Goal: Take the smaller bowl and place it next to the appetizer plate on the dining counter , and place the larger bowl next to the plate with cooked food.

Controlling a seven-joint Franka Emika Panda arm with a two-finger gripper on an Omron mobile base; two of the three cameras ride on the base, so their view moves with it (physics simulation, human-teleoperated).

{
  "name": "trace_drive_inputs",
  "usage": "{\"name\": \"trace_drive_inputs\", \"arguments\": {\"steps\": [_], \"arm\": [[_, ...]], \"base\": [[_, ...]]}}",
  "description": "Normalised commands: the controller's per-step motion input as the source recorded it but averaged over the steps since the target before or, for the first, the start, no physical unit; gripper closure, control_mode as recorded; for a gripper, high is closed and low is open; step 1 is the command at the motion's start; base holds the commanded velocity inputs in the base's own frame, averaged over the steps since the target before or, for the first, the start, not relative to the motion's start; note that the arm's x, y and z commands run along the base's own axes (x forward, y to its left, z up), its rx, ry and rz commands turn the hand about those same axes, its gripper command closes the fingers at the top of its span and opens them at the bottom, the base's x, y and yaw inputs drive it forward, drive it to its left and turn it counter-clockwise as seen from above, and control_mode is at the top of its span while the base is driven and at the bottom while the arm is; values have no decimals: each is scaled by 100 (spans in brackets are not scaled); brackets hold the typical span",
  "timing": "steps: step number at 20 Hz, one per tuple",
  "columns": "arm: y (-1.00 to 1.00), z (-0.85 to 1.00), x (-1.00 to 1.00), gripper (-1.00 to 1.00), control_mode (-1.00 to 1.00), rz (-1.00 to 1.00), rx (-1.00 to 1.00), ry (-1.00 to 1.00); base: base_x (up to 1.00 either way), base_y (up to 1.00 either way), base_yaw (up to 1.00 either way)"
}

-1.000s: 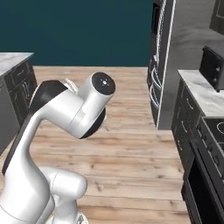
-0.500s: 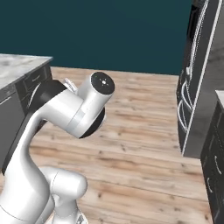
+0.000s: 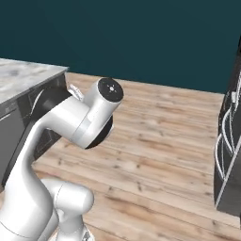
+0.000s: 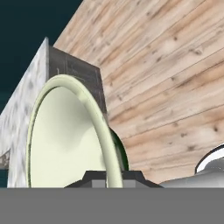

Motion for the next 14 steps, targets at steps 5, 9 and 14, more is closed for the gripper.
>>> {"name": "trace_drive_inputs", "arguments": {"steps": [5, 9, 14], "arm": [[0, 0, 0, 100, 100, 0, 0, 0], [0, 0, 0, 100, 100, 0, 0, 0], [0, 0, 0, 100, 100, 0, 0, 0]], "base": [[100, -50, 33], [100, -54, 33], [100, -54, 32]]}}
